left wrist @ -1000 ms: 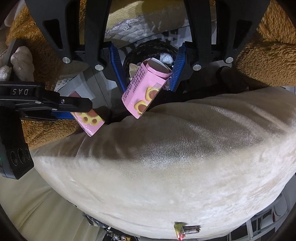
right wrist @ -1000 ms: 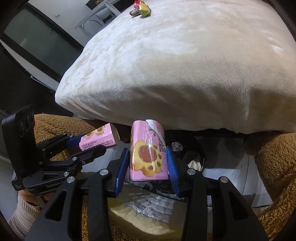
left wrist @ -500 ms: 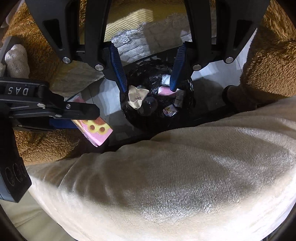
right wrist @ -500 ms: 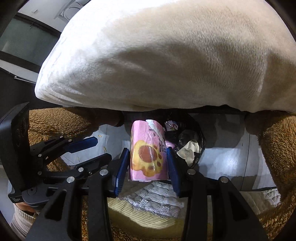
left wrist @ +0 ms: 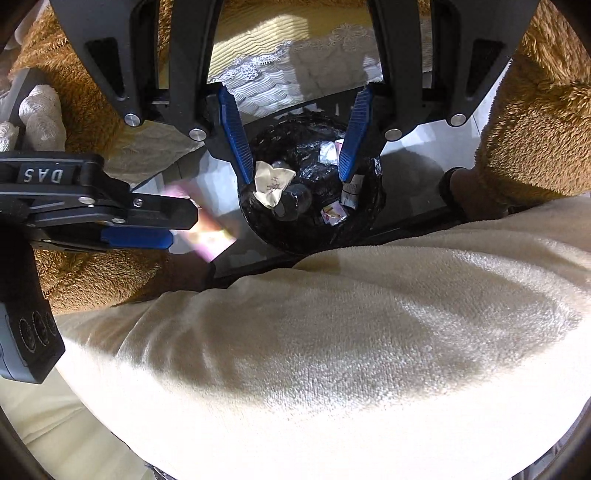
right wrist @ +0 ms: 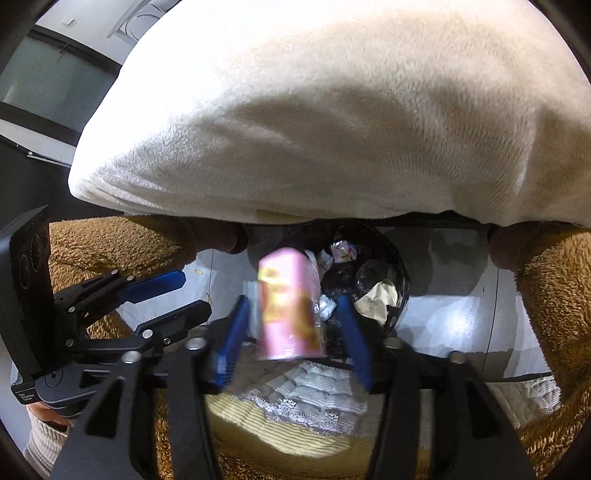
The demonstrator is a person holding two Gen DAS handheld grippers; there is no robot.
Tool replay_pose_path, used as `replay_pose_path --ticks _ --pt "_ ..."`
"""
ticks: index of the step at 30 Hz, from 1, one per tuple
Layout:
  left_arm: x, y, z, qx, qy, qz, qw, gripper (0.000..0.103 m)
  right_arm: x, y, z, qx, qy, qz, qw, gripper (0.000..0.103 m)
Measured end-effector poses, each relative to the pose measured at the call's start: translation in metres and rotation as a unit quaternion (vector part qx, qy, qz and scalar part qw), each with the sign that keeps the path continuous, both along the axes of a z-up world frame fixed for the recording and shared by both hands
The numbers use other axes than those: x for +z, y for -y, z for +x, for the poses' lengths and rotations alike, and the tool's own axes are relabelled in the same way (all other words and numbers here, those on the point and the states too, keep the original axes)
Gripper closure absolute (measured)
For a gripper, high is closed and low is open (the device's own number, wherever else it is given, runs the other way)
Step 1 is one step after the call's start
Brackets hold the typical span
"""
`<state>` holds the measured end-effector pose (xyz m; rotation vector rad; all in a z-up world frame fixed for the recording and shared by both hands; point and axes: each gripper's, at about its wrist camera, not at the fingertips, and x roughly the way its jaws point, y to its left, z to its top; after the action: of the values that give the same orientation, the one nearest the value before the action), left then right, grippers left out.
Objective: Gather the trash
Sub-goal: 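Raise both tools over the bed toward the red chip bag and brown wrapper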
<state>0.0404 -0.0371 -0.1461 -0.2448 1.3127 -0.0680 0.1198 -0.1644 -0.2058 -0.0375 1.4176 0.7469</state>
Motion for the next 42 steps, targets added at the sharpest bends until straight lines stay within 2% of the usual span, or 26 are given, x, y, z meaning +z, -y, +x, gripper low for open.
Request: replay_pose_path --ticks 7,12,18,24,29,35,37,38,42 --pt "0.008 -0.004 -0.001 0.014 0.02 -0.002 0.9997 0.055 0.005 0.005 0.003 -0.012 0.004 0.014 1.0 0.045" --pt "0.025 -0.008 -0.005 0.019 0.059 -0.007 0.998 0.055 0.021 0.007 0.003 -0.007 0.028 0.038 0.999 0.045" --pt "0.059 -0.025 -0.009 0.024 0.129 -0.025 0.9911 0.055 0.065 0.012 0.0 0.02 0.108 0.098 0.989 0.045" --pt "0.099 -0.051 -0.001 0.034 0.196 -0.019 0.9798 0.055 0.114 0.008 0.012 0.046 0.215 0.126 0.967 0.045" --pt "0.126 -0.078 0.021 0.053 0.233 -0.005 0.971 0.055 0.136 -0.009 0.054 0.044 0.242 0.14 0.959 0.045" --pt "0.149 -0.113 0.057 0.061 0.254 0.019 0.9652 0.055 0.146 -0.049 0.109 0.053 0.25 0.12 0.959 0.045" --pt "0.153 -0.127 0.069 0.07 0.258 0.018 0.9634 0.055 0.148 -0.06 0.122 0.062 0.261 0.113 0.957 0.045" --pt "0.155 -0.134 0.076 0.076 0.259 0.015 0.9627 0.055 0.148 -0.067 0.13 0.066 0.267 0.108 0.955 0.041" --pt "0.159 -0.156 0.099 0.094 0.258 -0.023 0.9612 0.055 0.143 -0.095 0.162 0.067 0.259 0.106 0.958 0.033"
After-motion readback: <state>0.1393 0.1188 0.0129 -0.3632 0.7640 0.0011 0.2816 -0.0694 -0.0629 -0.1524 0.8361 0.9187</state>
